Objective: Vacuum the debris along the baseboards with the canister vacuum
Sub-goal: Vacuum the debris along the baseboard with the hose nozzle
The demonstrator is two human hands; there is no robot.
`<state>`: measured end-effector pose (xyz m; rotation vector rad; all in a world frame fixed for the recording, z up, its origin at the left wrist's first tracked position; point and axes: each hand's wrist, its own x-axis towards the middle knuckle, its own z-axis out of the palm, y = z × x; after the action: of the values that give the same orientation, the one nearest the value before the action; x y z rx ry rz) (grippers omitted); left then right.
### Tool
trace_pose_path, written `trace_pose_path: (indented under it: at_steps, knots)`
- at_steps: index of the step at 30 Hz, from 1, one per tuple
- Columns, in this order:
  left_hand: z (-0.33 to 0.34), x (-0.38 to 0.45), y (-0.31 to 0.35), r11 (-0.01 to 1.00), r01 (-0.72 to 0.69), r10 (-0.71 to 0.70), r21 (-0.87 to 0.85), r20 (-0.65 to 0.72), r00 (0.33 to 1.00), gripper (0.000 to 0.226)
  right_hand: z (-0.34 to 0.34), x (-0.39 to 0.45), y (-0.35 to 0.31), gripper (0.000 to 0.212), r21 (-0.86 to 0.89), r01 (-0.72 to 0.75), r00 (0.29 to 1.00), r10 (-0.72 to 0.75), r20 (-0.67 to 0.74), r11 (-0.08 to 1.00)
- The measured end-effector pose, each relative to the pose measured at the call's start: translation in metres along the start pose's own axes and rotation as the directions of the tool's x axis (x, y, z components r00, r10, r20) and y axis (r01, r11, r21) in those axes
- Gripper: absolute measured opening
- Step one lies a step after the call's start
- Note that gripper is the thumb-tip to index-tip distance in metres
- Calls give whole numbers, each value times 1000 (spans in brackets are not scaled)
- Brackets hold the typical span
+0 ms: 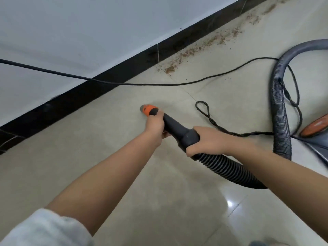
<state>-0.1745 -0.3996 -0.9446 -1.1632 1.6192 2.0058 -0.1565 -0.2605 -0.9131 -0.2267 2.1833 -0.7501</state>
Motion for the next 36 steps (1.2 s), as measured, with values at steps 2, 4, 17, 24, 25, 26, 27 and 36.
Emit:
trace_pose_path:
  at_steps: [2,4,17,24,25,26,27,36]
  knots:
    - [-19,6,6,1000,0,0,26,-28,1000,40,15,14,-9,29,-34,22,999,-23,-29,999]
    - [-31,7,6,998,10,-7,54,-47,999,41,27,18,-13,36,-48,37,999,-39,-23,998]
    - [45,-26,1,952,-159,124,262,144,982,42,6,-56,42,41,116,-7,952,42,-303,993]
    - [80,-34,-7,835,-344,227,430,300,927,44,37,-60,79,49,349,43,895,119,-430,936]
    - [85,-32,-6,822,-358,229,443,317,920,44,37,-57,81,50,362,48,889,126,-441,931]
    - [88,-30,-3,814,-365,231,452,324,917,44,36,-52,83,48,364,54,884,125,-450,930]
    - [91,-27,1,810,-366,234,458,320,918,44,33,-46,82,45,361,65,878,119,-463,930]
    - [76,8,75,777,-247,225,579,112,968,34,-8,16,30,45,316,200,905,-51,-423,928]
